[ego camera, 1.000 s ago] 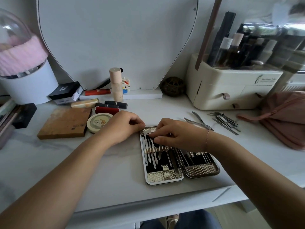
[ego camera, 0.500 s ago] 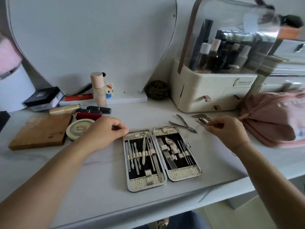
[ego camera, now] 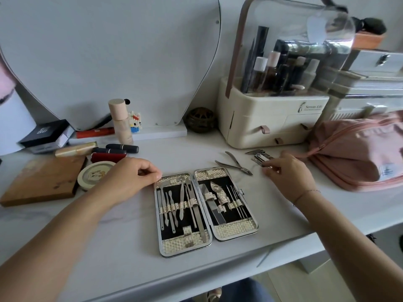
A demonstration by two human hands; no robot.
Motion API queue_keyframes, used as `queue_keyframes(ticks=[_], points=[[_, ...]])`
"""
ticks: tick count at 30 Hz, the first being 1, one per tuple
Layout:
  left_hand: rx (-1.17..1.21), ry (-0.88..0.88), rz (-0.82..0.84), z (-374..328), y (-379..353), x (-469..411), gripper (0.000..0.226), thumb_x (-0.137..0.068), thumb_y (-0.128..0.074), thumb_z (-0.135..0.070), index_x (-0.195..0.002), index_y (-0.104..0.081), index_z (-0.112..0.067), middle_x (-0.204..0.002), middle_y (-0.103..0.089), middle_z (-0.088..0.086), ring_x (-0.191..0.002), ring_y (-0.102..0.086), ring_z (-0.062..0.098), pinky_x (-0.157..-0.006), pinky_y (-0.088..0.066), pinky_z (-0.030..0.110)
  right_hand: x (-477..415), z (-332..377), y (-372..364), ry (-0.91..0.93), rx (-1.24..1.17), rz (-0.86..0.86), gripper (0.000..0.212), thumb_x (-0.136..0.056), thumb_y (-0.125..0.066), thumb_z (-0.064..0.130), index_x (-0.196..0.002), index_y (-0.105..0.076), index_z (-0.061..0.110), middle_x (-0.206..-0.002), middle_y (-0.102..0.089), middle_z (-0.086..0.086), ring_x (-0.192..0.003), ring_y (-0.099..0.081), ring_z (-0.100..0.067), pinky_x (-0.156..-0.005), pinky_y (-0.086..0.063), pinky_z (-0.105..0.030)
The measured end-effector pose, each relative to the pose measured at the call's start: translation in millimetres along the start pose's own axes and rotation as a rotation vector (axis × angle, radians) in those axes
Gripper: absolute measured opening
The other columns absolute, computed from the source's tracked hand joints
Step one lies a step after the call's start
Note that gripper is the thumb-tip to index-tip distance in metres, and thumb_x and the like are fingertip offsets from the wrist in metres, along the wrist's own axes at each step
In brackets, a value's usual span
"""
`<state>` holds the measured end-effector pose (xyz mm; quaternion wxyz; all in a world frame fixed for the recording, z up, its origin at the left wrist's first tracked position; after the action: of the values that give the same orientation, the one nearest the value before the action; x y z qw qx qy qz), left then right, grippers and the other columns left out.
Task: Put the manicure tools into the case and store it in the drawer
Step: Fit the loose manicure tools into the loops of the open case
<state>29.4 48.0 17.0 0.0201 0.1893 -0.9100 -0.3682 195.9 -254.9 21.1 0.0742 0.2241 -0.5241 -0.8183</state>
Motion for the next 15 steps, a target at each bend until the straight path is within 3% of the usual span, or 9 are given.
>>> queue_keyframes(ticks=[4, 8, 11, 15], points=[[0.005, 0.008, 0.002, 0, 0, 0, 0.008, -0.081, -0.07, -0.02, -0.078, -0.072, -0.027, -0.08, -0.072, -0.013, -0.082, -0.064, 0.003, -0.073, -0.043, 0.015, 17, 9, -5, 0.076, 0.125, -0.011, 0.021, -0.089, -0.054, 0.025, -0.097, -0.073, 0.019, -0.09, -0.054, -0.008, -0.089, -0.055, -0.033, -0.075, -0.037, -0.032], [0.0, 0.018, -0.001, -1, 0, 0, 0.005, -0.081, -0.07, -0.021, -0.081, -0.073, -0.025, -0.082, -0.072, -0.012, -0.084, -0.064, 0.005, -0.079, -0.046, 0.021, 30, 13, 0, 0.142, 0.096, -0.044, 0.015, -0.086, -0.061, 0.025, -0.092, -0.074, 0.021, -0.092, -0.056, -0.005, -0.09, -0.052, -0.028, -0.076, -0.036, -0.033], [-0.005, 0.015, -0.001, -2, 0, 1, 0.005, -0.082, -0.069, -0.021, -0.082, -0.073, -0.024, -0.083, -0.072, -0.011, -0.085, -0.064, 0.006, -0.082, -0.045, 0.023, 26, 11, 4, 0.071, 0.028, -0.004, 0.01, -0.081, -0.067, 0.027, -0.088, -0.072, 0.022, -0.093, -0.059, 0.0, -0.089, -0.054, -0.022, -0.079, -0.043, -0.034], [-0.008, 0.018, -0.003, -3, 0, 2, 0.005, -0.082, -0.069, -0.02, -0.083, -0.073, -0.023, -0.084, -0.072, -0.012, -0.085, -0.063, 0.005, -0.078, -0.043, 0.018, 11, 12, 9, -0.046, 0.019, 0.126, 0.01, -0.078, -0.067, 0.023, -0.074, -0.072, 0.016, -0.073, -0.062, 0.002, -0.076, -0.057, -0.019, -0.065, -0.04, -0.026]])
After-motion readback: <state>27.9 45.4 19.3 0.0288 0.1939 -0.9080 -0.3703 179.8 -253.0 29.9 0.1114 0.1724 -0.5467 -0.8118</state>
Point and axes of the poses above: each hand's wrist, its own x-axis away from the middle knuckle, its own y-axis out of the back of the hand, z = x × y, the point moved 2 cm from there along -x, towards the middle knuckle
